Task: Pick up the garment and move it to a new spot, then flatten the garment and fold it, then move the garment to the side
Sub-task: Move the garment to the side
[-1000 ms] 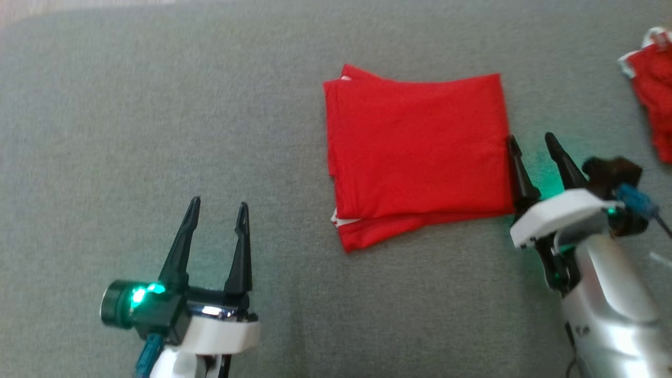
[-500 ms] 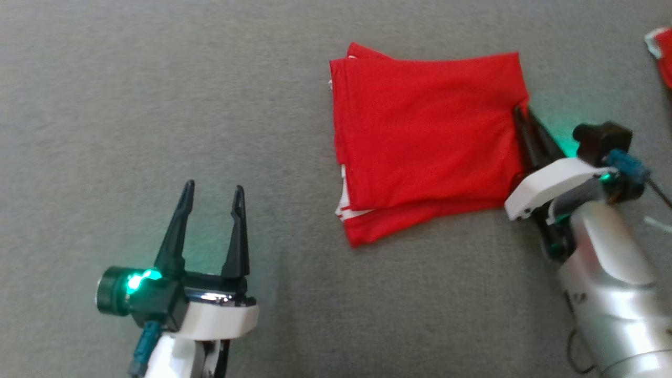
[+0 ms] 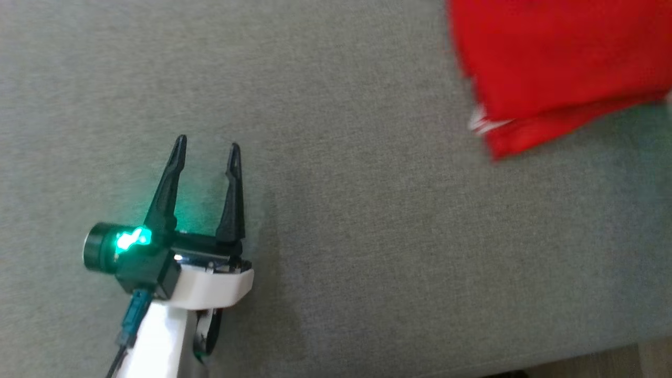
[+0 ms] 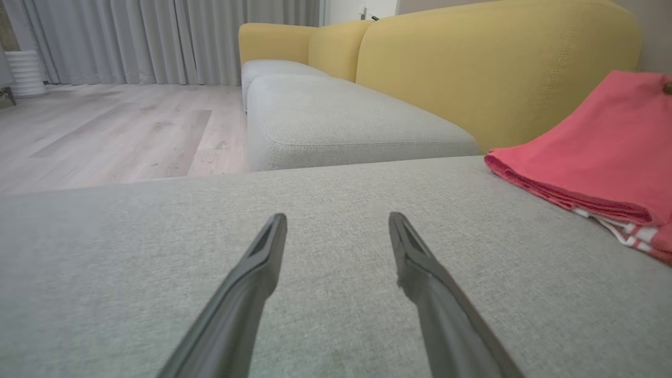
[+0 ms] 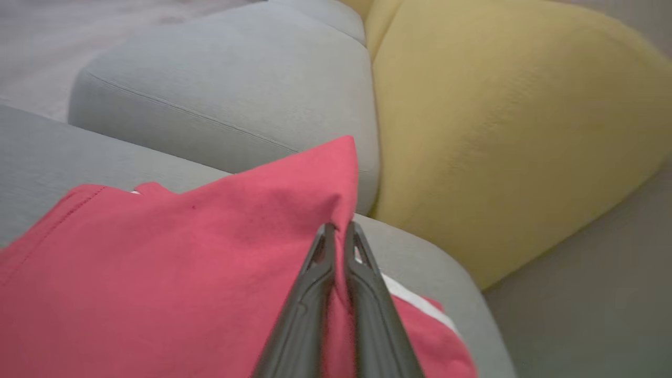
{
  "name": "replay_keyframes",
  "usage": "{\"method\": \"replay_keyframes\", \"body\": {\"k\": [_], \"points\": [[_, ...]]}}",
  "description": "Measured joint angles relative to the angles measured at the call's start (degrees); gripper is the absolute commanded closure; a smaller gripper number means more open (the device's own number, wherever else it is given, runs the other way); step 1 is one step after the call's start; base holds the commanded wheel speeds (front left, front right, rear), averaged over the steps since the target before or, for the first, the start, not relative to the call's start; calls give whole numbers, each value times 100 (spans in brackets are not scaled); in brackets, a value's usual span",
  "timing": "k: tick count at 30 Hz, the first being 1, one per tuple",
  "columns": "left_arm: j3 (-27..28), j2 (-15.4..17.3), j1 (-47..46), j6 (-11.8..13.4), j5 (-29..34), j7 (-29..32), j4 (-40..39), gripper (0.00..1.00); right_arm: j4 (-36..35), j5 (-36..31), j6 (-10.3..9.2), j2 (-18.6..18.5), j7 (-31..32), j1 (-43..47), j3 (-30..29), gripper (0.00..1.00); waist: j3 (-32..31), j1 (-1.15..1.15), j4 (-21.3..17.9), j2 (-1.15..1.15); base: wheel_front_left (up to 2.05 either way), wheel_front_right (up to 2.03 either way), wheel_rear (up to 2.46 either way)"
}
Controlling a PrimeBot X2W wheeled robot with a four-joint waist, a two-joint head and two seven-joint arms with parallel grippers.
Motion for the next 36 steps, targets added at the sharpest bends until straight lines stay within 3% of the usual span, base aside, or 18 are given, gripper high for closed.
{"method": "replay_keyframes", "body": {"k": [5, 10, 11, 12, 17, 21, 22, 28, 32, 36], "points": [[9, -1, -219, -93, 7, 0, -22, 0, -948, 54, 0, -669, 723, 135, -614, 100, 305, 0, -103, 0, 0, 0, 0], [11, -4, -428, -192, 57, -8, -77, 0, -1256, 175, 0, -1061, 1256, 576, -1263, 100, 590, -1, -88, 0, 0, 0, 0], [10, -9, -467, -194, 57, -8, -91, 0, -1280, 160, 0, -1095, 1322, 643, -1402, 63, 636, -1, -71, 0, 0, 0, 0], [10, -13, -500, -218, 57, -8, -102, 0, -1296, 99, 0, -1113, 1325, 687, -1540, 0, 674, -1, -50, 0, 0, 0, 0], [14, -47, -644, -225, 57, -9, -94, 0, -1440, -599, 0, -1043, 945, 701, -2059, 0, 721, -1, 115, 0, 0, 0, 0], [42, -46, -675, -79, 44, -8, 11, 0, -1471, -1096, 0, -416, 343, 705, -2018, 0, 536, -1, 205, 0, 0, 0, 0], [42, -46, -668, 2, -21, -7, 48, 0, -1392, -1152, 0, -3, 48, 738, -1794, 0, 380, -1, 251, 0, 0, 0, 0], [38, -45, -439, 170, -525, -7, 160, 0, -792, -438, 0, 1073, -1028, 1287, -690, 0, -279, -2, 399, 0, 0, 0, 0], [37, -42, 11, 177, -787, -5, 421, 0, -62, 34, 0, 1485, -1740, 1833, 82, 0, -833, -2, 497, 0, 0, 0, 0], [55, -38, 403, 224, -755, -5, 563, 0, 358, 509, 0, 1889, -1922, 2206, 638, 0, -1410, -3, 577, 1, 0, 0, 0]]}}
